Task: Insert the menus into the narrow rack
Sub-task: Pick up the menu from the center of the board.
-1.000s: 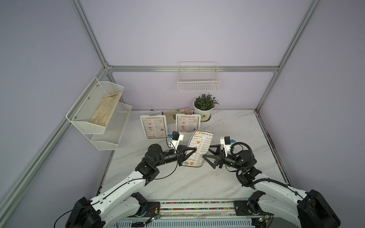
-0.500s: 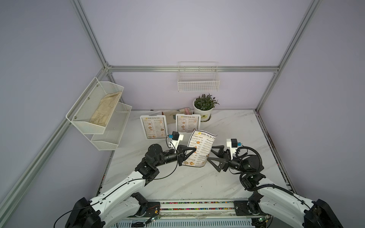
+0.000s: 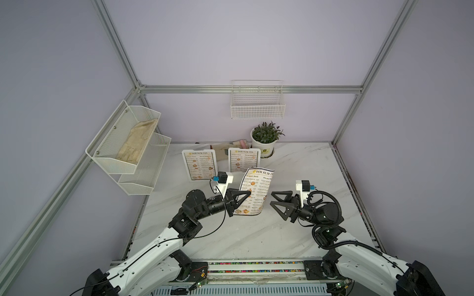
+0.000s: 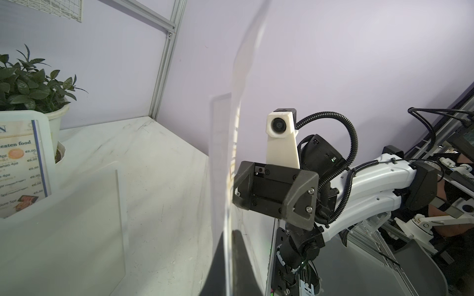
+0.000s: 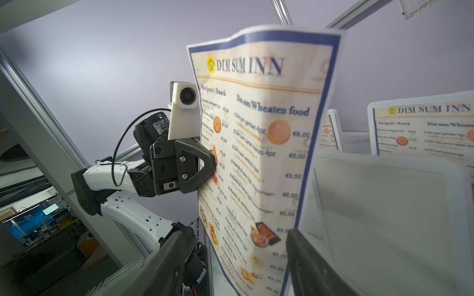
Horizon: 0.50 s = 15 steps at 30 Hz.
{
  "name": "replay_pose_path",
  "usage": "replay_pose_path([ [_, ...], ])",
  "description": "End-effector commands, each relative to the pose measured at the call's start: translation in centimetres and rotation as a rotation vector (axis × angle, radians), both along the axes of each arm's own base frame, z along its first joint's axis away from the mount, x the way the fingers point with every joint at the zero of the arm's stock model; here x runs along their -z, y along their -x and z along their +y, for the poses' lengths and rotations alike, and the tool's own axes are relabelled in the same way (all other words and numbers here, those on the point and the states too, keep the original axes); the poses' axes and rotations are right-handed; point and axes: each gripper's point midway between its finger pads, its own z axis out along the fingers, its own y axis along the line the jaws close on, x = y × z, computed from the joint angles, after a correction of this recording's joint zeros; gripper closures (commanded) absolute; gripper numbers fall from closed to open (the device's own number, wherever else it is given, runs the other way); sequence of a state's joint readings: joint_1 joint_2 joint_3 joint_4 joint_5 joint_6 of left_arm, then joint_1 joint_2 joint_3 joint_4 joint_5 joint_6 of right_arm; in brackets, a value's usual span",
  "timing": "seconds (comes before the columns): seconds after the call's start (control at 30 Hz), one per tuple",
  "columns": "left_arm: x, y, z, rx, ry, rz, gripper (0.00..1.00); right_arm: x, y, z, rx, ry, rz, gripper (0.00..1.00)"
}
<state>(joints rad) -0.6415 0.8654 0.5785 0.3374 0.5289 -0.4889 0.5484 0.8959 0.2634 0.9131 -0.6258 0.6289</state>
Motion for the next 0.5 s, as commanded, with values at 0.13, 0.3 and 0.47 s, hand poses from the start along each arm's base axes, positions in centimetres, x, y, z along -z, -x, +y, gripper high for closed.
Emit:
replay_pose_path([
  [0.13, -2.3, 0.1, 0.4, -0.013, 0.015, -0.074, 1.00, -1.9, -0.1, 0.5, -0.026, -0.038, -0.027, 0.33],
  [0.3, -4.1, 0.8, 0.0, 0.038, 0.032, -0.104, 1.00, -1.3, -1.1, 0.4, 0.019, -0.022, -0.016, 0.09],
  [0.47, -5.7, 2.1, -1.0, 0.150, 0.062, -0.116, 1.00, -1.5, -1.3, 1.4, -0.032, -0.017, -0.023, 0.03],
])
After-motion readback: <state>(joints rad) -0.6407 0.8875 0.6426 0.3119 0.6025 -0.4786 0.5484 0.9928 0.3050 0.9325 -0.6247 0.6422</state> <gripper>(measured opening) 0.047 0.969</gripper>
